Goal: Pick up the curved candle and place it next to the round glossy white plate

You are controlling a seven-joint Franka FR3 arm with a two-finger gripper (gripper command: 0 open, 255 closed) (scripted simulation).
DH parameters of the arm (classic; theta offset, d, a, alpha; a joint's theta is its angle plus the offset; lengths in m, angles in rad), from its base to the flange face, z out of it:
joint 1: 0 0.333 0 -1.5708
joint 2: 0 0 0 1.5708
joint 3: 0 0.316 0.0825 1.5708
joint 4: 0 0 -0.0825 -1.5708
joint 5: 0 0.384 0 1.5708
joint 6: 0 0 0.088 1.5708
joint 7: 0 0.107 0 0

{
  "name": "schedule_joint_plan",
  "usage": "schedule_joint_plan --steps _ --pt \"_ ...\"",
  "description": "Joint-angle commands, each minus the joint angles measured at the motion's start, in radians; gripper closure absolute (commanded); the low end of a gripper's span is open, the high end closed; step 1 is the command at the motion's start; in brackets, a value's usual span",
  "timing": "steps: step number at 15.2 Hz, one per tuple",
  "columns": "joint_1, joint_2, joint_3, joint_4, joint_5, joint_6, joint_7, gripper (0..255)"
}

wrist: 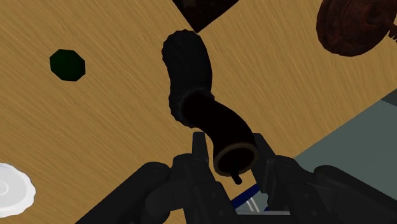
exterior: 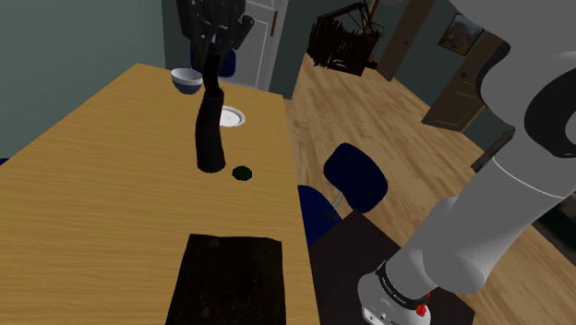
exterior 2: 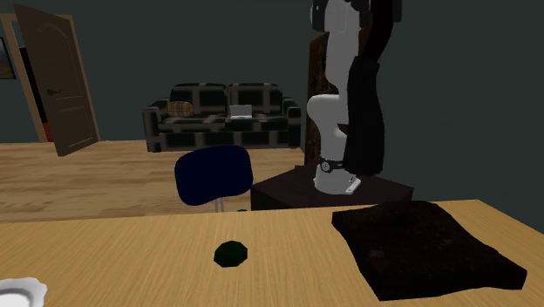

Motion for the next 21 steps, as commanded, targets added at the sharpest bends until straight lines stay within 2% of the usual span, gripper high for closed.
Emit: schedule_joint_plan --steps 1,10,15,21 --pt "0.002 0.014 0.002 0.047 -0.006 -0.034 0.005 255" --pt "0.030 0.110 0.016 0.295 -0.050 -0.190 0.041 255" --pt "-0.052 0.067 -0.036 0.161 -0.008 -0.107 -0.083 255" --pt "-0.126 0.068 -0.091 0.073 0.014 -0.031 -0.217 255"
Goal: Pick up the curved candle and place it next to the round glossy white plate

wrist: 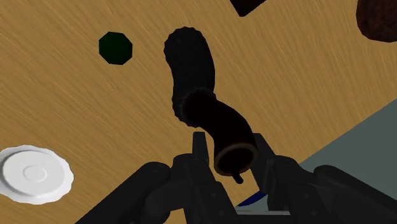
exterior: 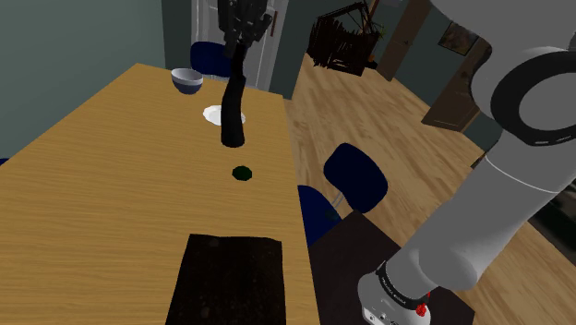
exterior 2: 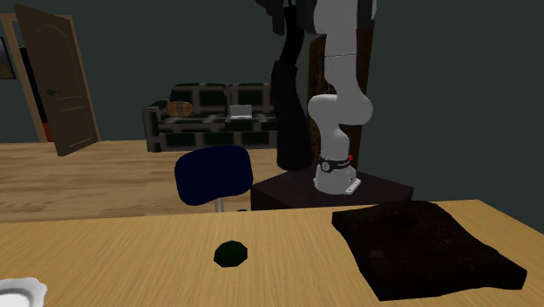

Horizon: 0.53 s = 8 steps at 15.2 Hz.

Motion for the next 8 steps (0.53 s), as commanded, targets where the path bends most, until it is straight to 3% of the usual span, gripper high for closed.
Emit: schedule_joint_plan --steps 1,8 --pt "-0.021 0.021 -0.018 0.001 0.000 0.016 -0.043 255" --pt "-0.094 0.087 -0.071 -0.015 0.006 0.079 -0.178 255"
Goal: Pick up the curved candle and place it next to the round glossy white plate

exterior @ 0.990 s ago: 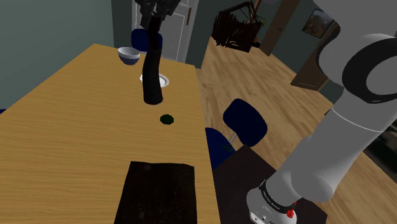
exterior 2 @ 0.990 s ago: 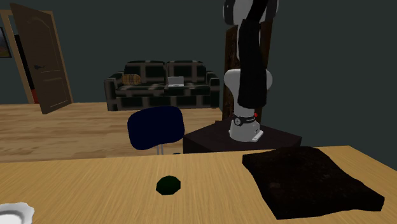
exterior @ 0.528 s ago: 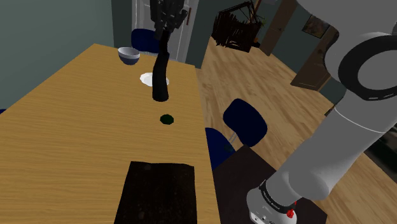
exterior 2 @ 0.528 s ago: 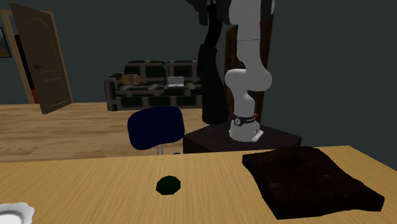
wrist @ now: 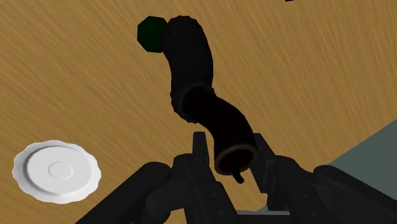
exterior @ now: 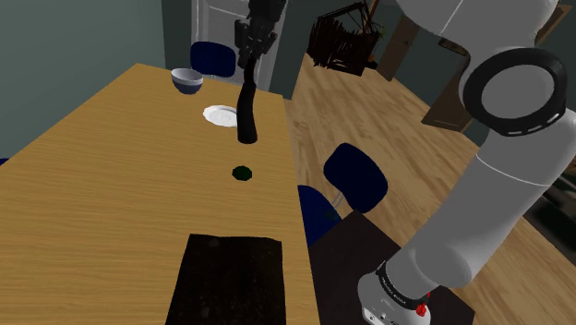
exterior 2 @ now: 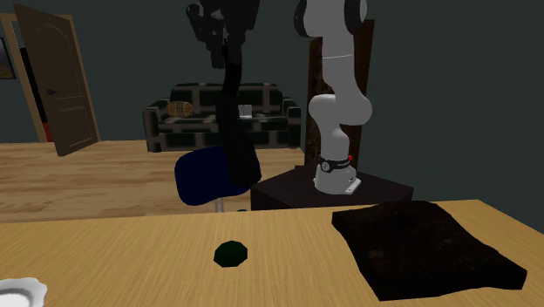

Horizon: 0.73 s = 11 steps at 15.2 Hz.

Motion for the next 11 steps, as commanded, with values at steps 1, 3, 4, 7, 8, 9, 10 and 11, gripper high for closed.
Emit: schedule_joint_plan --steps 1,3,4,7,8,9,10,11 --pt "-0.018 0.030 -0.014 0.013 -0.001 0.012 -0.036 255" --pt "-0.037 0.060 -0.027 0.026 -0.002 0.024 -0.070 255" --pt "-0.047 0.077 -0.033 0.035 -0.002 0.029 -0.087 255" --pt "-0.074 0.133 -0.051 0.072 -0.004 0.041 -0.136 255" --pt "-0.082 0.154 -0.056 0.088 -0.005 0.044 -0.152 255" --pt "-0.091 0.176 -0.061 0.106 -0.006 0.046 -0.167 255" --pt "-0.099 0.200 -0.066 0.126 -0.007 0.047 -0.182 255" --pt "-0.108 0.224 -0.071 0.149 -0.008 0.046 -0.196 255"
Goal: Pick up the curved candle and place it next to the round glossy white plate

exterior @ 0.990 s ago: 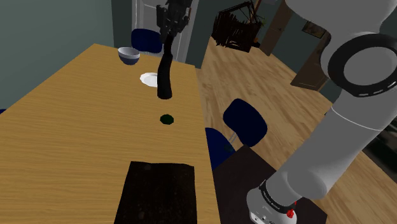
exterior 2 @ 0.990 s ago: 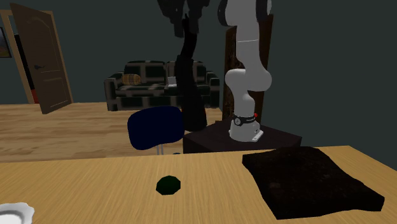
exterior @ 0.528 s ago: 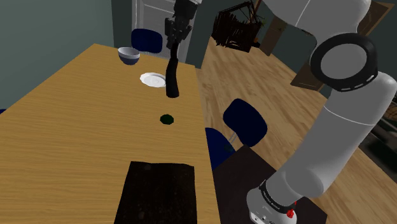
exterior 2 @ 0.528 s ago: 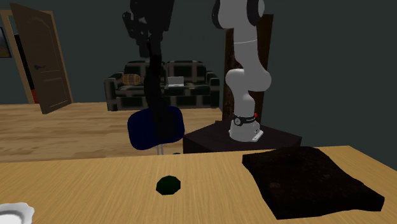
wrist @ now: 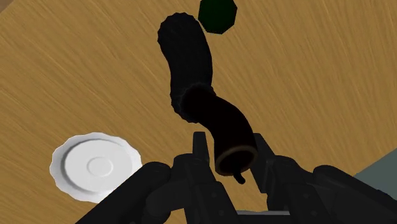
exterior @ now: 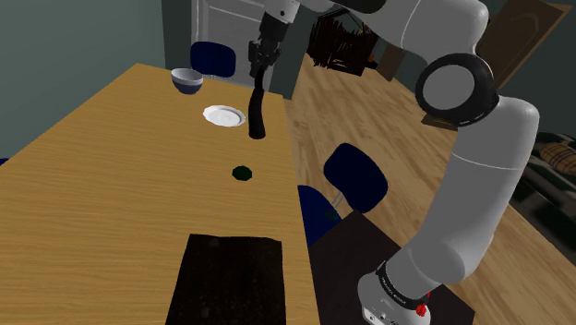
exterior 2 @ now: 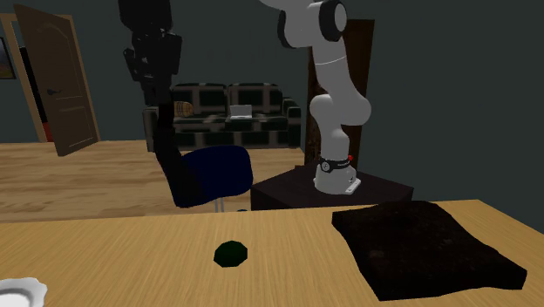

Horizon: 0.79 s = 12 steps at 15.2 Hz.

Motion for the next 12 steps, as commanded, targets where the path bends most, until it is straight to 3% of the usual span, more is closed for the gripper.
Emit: schedule_joint_plan --steps 1,7,10,12 --pt "-0.020 0.048 -0.011 0.039 -0.001 0.004 -0.035 255" --pt "-0.065 0.241 -0.035 0.260 -0.011 -0.036 -0.112 255" --pt "-0.080 0.395 -0.045 0.476 -0.019 -0.104 -0.144 255" --pt "-0.085 0.369 -0.045 0.403 -0.017 -0.057 -0.149 255"
